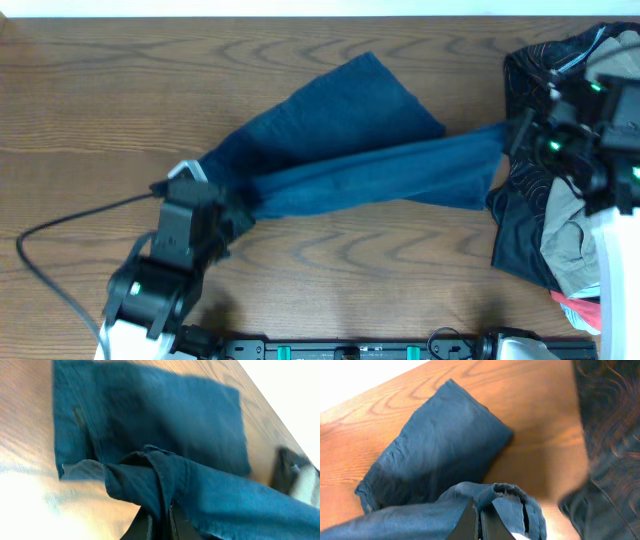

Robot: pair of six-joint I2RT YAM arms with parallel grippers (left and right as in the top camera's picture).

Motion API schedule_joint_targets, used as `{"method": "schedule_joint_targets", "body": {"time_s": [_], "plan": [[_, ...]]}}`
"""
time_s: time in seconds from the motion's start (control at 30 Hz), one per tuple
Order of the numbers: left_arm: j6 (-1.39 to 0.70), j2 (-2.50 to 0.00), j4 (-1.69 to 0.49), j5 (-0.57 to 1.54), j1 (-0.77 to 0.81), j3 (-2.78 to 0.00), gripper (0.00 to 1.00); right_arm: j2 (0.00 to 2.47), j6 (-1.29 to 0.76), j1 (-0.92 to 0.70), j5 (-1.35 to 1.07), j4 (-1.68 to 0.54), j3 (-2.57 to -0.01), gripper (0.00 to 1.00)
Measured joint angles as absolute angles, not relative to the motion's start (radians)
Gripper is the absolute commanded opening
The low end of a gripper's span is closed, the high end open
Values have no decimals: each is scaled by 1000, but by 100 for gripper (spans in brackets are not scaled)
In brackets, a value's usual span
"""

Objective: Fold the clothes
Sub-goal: 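Lift both hems and fold the legs up toward the waistband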

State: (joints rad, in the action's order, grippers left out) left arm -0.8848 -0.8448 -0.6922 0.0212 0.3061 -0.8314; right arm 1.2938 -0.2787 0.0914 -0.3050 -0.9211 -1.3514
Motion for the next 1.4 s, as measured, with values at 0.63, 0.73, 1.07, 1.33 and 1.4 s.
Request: {"method": "schedule_joint_targets", "body": {"time_s": [0.63,0.73,1.07,1.33,1.4], "plan": [[-859,-1218,-412,12,12,-902,6,1701,-295,-102,-332,-299,-1354,1],[-859,-1266,-352,-1,-4,-902,6,1762,-303,-135,-297,-179,-1355,1],[-855,-1509,-136,-38,-62,-903,84,2004,-340,-211,-205,79,-1359,99],[-856,-1565,-141,-42,-89,-903,97,2037,-340,-223,-204,-13,-1361,99],[-855,-1563,-146,-39,-112,-903,98,2036,-340,-223,-211,-69,-1361,99]]}}
